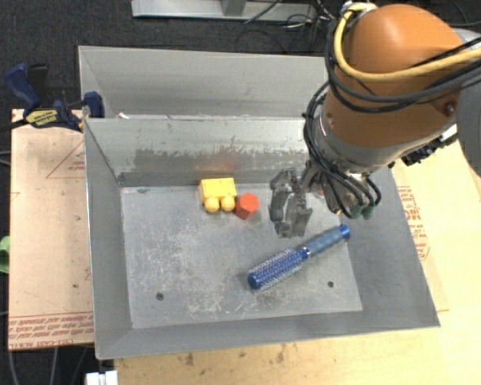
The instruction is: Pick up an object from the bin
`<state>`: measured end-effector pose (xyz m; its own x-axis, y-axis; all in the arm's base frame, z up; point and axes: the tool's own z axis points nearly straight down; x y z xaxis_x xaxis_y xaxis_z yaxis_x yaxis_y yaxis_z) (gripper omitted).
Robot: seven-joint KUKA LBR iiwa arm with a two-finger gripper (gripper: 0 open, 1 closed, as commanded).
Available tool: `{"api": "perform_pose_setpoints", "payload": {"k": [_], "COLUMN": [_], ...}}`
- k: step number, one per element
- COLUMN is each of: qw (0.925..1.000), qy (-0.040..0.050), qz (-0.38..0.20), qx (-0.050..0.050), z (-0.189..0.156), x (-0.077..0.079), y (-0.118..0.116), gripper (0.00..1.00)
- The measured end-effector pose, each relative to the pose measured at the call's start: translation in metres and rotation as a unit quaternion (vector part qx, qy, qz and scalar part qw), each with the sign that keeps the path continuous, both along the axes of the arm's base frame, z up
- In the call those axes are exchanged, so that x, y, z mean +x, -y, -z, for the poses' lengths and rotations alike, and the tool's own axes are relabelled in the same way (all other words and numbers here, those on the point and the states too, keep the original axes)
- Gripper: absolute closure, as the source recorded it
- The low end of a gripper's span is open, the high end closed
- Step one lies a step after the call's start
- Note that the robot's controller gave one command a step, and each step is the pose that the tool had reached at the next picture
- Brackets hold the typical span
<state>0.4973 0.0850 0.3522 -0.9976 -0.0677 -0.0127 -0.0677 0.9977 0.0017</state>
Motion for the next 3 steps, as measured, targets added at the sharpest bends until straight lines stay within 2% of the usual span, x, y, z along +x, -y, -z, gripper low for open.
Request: {"api": "perform_pose_setpoints", "payload": {"k": [1, 2, 3], "qw": [1.0, 0.9999, 0.9947], "qy": [-0.0044, -0.0102, -0.0079], "qz": [0.0, -0.014, -0.102], "qx": [-0.001, -0.002, -0.002], "z": [0.005, 0.145, 0.208], "x": [-0.001, -0.018, 0.012], "y": [0.0, 0.015, 0.035], "gripper": [0.0, 0.0, 0.0]}}
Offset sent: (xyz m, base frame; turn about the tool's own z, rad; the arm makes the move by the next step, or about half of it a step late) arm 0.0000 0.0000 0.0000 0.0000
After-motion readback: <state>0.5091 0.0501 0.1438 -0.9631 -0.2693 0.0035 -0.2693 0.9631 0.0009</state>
